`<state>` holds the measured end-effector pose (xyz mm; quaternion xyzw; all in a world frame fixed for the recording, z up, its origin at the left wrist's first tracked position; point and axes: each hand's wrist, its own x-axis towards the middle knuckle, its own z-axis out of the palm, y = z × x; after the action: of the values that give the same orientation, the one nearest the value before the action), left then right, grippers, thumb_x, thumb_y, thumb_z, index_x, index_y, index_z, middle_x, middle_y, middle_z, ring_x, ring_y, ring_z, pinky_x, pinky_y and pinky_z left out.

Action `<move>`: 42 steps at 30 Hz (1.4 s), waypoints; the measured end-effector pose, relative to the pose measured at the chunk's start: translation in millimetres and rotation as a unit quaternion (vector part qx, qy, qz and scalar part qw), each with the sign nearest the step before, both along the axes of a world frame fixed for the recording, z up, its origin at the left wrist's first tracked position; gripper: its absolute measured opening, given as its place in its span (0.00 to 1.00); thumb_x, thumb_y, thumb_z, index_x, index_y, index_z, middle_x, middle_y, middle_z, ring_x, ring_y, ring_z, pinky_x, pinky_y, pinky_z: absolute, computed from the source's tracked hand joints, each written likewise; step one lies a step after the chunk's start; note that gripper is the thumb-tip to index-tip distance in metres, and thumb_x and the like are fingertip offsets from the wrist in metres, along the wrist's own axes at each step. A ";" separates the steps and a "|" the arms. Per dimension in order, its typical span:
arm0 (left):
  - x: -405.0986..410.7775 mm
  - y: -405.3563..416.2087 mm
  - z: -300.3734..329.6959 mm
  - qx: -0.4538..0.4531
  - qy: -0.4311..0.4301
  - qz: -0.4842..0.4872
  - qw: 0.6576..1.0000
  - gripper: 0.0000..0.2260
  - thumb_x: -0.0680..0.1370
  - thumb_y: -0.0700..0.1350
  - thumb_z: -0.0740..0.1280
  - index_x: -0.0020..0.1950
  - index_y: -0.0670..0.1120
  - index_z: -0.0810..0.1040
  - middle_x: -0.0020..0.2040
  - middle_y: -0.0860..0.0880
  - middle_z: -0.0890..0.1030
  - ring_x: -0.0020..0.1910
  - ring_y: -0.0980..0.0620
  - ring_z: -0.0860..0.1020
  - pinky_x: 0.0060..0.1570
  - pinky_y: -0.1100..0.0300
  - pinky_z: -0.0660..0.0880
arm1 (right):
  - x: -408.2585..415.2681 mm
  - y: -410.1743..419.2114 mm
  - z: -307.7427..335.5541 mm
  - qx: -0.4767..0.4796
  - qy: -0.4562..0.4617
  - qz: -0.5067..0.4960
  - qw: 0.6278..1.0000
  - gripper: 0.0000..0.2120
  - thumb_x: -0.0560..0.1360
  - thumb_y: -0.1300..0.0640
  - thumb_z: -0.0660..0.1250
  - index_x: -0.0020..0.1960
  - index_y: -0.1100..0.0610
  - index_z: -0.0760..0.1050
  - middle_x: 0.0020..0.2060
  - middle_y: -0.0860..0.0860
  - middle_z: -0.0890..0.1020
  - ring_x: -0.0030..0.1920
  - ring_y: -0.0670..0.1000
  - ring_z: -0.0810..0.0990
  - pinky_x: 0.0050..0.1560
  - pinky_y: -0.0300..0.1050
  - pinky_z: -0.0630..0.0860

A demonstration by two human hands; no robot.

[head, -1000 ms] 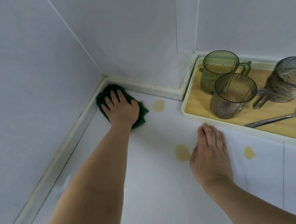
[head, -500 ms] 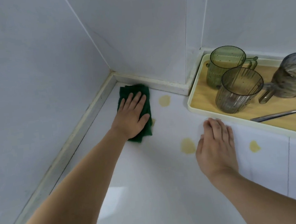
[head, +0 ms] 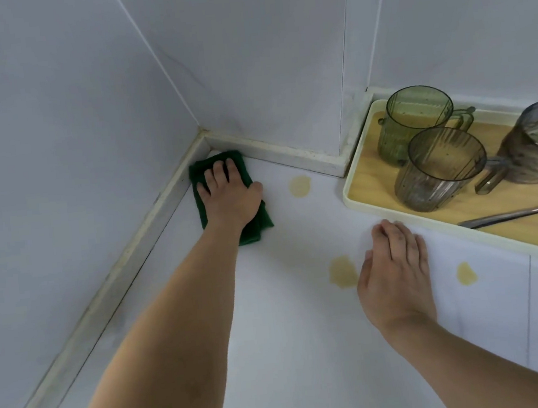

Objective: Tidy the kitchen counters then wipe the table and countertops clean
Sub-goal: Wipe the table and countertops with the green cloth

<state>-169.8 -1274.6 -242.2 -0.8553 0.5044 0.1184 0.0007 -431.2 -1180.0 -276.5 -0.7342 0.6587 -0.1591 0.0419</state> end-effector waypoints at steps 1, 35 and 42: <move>-0.8 -0.6 -1.5 -0.005 -0.009 -0.011 1.000 0.33 0.79 0.55 0.52 0.81 0.46 0.43 0.81 0.45 0.44 0.79 0.42 0.43 0.76 0.43 0.40 | -0.2 -0.4 -0.4 -0.003 0.000 0.001 1.000 0.24 0.76 0.57 0.50 0.66 0.66 0.71 0.65 0.60 0.72 0.69 0.61 0.66 0.73 0.59 0.56; 21.6 210.9 -2.9 -0.003 -0.018 -0.373 0.927 0.33 0.78 0.60 0.48 0.81 0.50 0.46 0.81 0.53 0.44 0.79 0.51 0.40 0.77 0.48 0.40 | 0.1 3.0 2.0 0.009 -0.006 0.000 1.000 0.25 0.76 0.56 0.50 0.68 0.64 0.69 0.68 0.59 0.69 0.71 0.60 0.63 0.75 0.57 0.52; 11.7 169.3 -3.3 -0.003 -0.021 -0.335 0.942 0.33 0.78 0.62 0.46 0.81 0.53 0.43 0.81 0.54 0.44 0.79 0.52 0.39 0.77 0.48 0.38 | 1.2 3.5 0.0 -0.005 -0.003 -0.009 1.000 0.25 0.75 0.55 0.48 0.67 0.65 0.70 0.67 0.59 0.71 0.70 0.60 0.64 0.75 0.57 0.54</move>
<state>-158.1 -1105.4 -245.5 -0.6396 0.7616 0.0916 0.0488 -430.0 -1176.5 -276.4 -0.7277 0.6647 -0.1646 0.0386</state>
